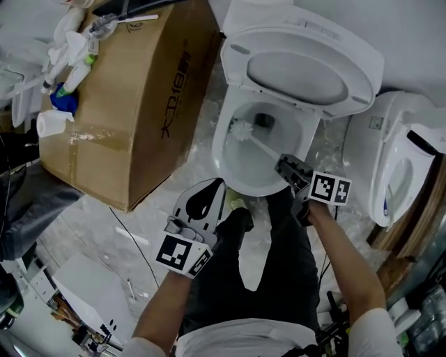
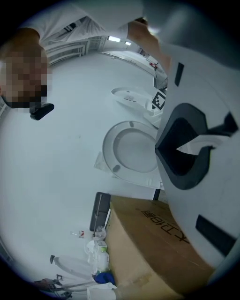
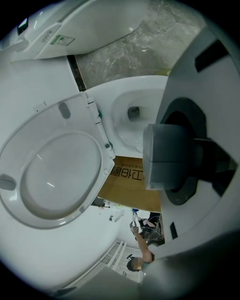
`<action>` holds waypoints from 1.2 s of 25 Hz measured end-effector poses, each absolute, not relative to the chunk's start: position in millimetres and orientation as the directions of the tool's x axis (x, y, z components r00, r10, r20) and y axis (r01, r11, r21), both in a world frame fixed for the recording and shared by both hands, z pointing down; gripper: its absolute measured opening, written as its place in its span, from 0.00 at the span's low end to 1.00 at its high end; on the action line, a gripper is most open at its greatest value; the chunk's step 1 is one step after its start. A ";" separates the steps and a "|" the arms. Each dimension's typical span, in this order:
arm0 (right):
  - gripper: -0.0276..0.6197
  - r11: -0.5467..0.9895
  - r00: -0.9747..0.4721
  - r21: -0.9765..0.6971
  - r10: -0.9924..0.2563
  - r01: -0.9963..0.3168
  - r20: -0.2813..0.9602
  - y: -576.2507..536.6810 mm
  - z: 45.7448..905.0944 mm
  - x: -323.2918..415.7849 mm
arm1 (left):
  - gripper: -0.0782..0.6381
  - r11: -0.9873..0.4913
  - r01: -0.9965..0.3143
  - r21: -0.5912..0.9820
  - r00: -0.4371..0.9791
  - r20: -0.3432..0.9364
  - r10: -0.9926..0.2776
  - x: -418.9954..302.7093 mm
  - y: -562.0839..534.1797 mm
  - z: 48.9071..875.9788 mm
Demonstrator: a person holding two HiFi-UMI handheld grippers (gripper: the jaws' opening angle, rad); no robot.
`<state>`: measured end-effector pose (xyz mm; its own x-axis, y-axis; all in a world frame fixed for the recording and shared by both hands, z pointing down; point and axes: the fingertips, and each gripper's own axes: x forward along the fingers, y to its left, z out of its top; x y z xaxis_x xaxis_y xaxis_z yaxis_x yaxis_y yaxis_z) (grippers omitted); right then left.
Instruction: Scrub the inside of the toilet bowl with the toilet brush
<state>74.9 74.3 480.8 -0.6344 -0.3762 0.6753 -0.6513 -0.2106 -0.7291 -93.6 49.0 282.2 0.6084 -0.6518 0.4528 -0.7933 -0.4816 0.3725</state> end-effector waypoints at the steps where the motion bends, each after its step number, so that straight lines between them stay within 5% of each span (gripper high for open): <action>1: 0.29 -0.204 -0.639 -0.733 -0.377 -0.649 0.671 74.2 485.0 72.9 | 0.12 -0.479 -0.793 0.375 0.608 0.455 -0.651 -94.3 50.8 286.7; 10: 0.29 -0.124 -0.680 -0.747 -0.339 -0.653 0.650 69.9 504.9 65.6 | 0.12 -0.472 -0.794 0.384 0.607 0.453 -0.653 -99.4 59.7 304.0; 23: 0.29 0.271 -0.690 -0.681 0.077 -0.680 0.720 102.4 512.0 67.4 | 0.12 -0.454 -0.808 0.377 0.588 0.455 -0.669 -105.8 60.8 307.1; 30: 0.29 0.454 -0.634 -0.638 0.185 -0.623 0.751 109.9 509.0 68.7 | 0.12 -0.447 -0.814 0.372 0.579 0.453 -0.677 -107.6 62.7 308.8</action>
<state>68.7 109.9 509.0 -0.6343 0.1846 0.7507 -0.6225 0.4538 -0.6376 -107.6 62.7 308.8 0.5793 -0.6774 0.4533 -0.8136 -0.4469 0.3718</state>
